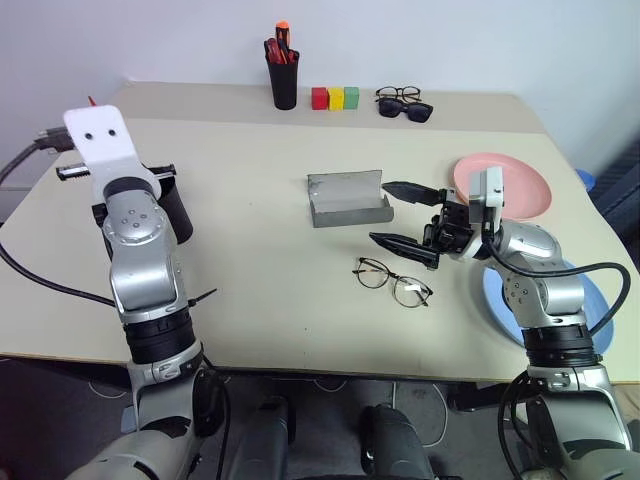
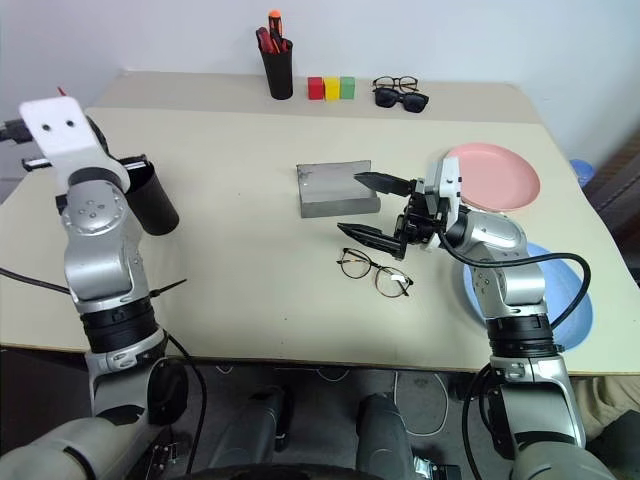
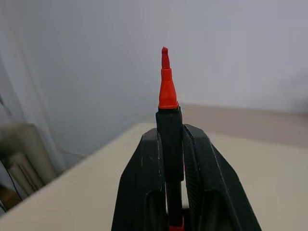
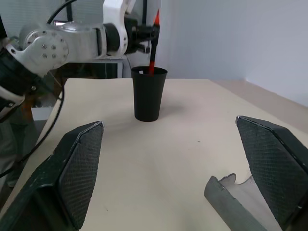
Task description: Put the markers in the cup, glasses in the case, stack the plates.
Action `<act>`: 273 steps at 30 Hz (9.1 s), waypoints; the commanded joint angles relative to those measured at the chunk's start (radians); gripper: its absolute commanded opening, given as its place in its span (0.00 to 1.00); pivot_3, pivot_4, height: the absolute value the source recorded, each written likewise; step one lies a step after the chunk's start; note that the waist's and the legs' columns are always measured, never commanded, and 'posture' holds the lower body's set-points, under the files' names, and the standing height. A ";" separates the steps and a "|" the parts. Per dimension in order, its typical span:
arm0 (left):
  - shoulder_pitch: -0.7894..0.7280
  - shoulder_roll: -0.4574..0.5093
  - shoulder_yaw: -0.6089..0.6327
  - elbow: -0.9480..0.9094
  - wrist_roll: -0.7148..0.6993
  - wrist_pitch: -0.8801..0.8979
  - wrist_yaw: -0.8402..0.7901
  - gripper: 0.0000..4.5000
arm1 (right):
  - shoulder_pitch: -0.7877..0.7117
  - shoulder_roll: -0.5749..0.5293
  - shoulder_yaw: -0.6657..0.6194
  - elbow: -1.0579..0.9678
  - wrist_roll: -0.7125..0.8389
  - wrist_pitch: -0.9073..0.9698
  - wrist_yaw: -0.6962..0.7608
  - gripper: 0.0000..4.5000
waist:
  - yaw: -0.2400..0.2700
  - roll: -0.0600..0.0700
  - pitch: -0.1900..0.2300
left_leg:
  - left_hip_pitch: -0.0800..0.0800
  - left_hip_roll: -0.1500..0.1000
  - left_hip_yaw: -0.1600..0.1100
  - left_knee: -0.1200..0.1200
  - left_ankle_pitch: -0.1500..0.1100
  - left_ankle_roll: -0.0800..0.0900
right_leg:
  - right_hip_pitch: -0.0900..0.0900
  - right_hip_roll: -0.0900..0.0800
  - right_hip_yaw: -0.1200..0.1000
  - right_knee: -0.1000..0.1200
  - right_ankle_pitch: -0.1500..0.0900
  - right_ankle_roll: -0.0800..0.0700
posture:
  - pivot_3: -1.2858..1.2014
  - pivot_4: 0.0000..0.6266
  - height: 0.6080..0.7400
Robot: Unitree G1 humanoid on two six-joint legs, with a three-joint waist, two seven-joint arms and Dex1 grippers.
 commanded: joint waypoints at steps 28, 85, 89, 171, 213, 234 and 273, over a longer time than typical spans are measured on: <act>-0.631 0.124 -0.704 1.168 -0.240 -0.288 -1.134 0.64 | 0.534 -0.087 -0.319 -0.579 0.014 0.158 -0.442 1.00 | 0.008 0.002 0.000 | -0.008 0.000 0.001 -0.001 0.000 0.001 | -0.004 -0.001 -0.002 -0.010 -0.001 -0.004 | 0.52 0.24 1.00; -0.301 0.250 -0.926 0.392 -0.130 -0.002 -1.427 0.00 | 0.699 -0.090 -0.386 -0.652 0.018 0.126 -0.518 1.00 | 0.002 0.004 0.000 | -0.008 0.001 0.002 -0.001 -0.002 0.004 | -0.005 -0.002 -0.002 -0.010 -0.002 -0.006 | 0.52 0.24 1.00; -0.268 0.329 -0.901 0.362 -0.146 -0.032 -1.466 0.00 | 0.761 -0.099 -0.408 -0.699 0.035 0.153 -0.523 1.00 | 0.003 0.005 0.000 | -0.008 0.002 0.001 -0.001 -0.002 0.004 | -0.005 -0.002 -0.002 -0.009 -0.002 -0.007 | 0.52 0.24 1.00; 0.159 0.475 -0.469 -0.267 -0.612 0.094 -1.071 0.90 | 0.336 -0.278 -0.224 -0.458 0.384 1.110 -0.840 0.59 | 0.030 0.008 -0.003 | -0.010 0.001 0.003 -0.001 -0.003 0.005 | -0.004 -0.002 -0.002 -0.014 -0.003 -0.009 | 0.52 0.24 1.00; 0.187 0.445 -0.374 -0.225 -0.661 -0.019 -0.947 0.90 | 0.142 -0.237 -0.291 -0.432 0.317 0.932 -0.608 0.01 | 0.021 0.009 -0.001 | -0.011 0.001 0.004 -0.001 -0.003 0.004 | -0.006 -0.002 -0.002 -0.014 -0.003 -0.009 | 0.52 0.24 1.00; 0.527 0.705 -0.123 0.019 -0.874 -0.288 -1.576 0.90 | -0.204 0.080 0.262 -0.037 -0.173 0.438 -0.498 0.01 | -0.019 0.012 0.000 | -0.011 0.002 0.003 -0.004 -0.003 0.004 | -0.013 -0.002 -0.002 -0.014 -0.001 -0.011 | 0.52 0.24 1.00; -0.589 0.177 -0.608 1.387 -0.111 -0.803 -1.139 0.01 | 0.929 -0.100 -0.331 -0.709 -0.209 0.085 -0.395 0.53 | 0.005 0.004 0.002 | -0.011 0.002 0.003 -0.002 -0.002 0.003 | -0.006 -0.002 -0.004 -0.013 -0.003 0.001 | 0.52 0.24 1.00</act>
